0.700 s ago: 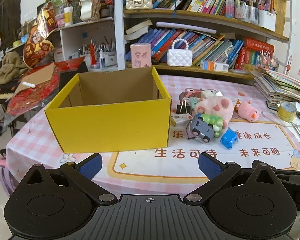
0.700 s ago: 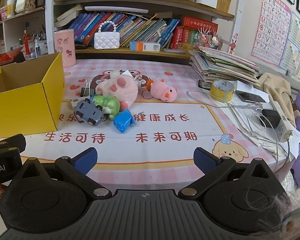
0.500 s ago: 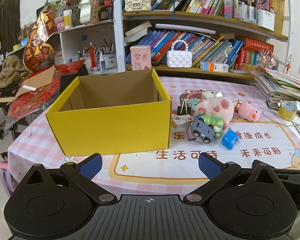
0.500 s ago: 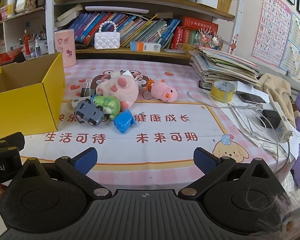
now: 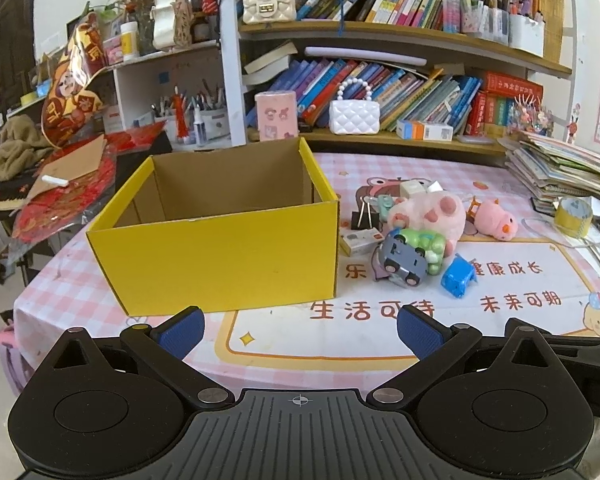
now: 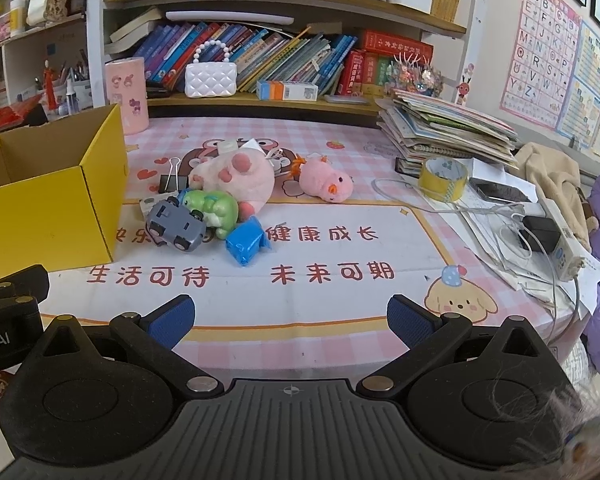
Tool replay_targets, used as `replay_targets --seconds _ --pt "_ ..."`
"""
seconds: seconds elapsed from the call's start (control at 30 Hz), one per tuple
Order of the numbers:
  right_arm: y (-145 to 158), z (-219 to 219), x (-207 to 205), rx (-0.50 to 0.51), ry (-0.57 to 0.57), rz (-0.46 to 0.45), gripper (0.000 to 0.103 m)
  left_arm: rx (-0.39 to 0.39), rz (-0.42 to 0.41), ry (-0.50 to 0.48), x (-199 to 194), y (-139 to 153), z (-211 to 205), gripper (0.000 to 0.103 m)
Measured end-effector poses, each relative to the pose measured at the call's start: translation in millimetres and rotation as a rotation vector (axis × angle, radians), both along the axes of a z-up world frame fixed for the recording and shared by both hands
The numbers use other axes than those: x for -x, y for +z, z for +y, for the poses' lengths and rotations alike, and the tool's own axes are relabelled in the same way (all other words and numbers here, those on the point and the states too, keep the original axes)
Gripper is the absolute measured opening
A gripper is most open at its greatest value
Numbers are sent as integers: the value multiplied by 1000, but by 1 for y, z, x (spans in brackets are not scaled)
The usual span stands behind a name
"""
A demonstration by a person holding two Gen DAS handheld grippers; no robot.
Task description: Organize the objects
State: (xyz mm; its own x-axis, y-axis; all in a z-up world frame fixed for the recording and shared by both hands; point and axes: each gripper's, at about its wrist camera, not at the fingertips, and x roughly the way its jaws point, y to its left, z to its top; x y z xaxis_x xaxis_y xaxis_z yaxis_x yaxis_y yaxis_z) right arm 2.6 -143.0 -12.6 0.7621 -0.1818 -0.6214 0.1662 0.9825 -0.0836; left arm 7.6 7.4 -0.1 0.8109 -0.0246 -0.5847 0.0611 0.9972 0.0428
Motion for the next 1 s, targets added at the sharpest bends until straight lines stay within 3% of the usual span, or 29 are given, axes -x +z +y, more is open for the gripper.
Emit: replay_targets --seconds 1.0 --pt "-2 0 -7 -2 10 16 103 -6 15 9 -5 -3 -2 103"
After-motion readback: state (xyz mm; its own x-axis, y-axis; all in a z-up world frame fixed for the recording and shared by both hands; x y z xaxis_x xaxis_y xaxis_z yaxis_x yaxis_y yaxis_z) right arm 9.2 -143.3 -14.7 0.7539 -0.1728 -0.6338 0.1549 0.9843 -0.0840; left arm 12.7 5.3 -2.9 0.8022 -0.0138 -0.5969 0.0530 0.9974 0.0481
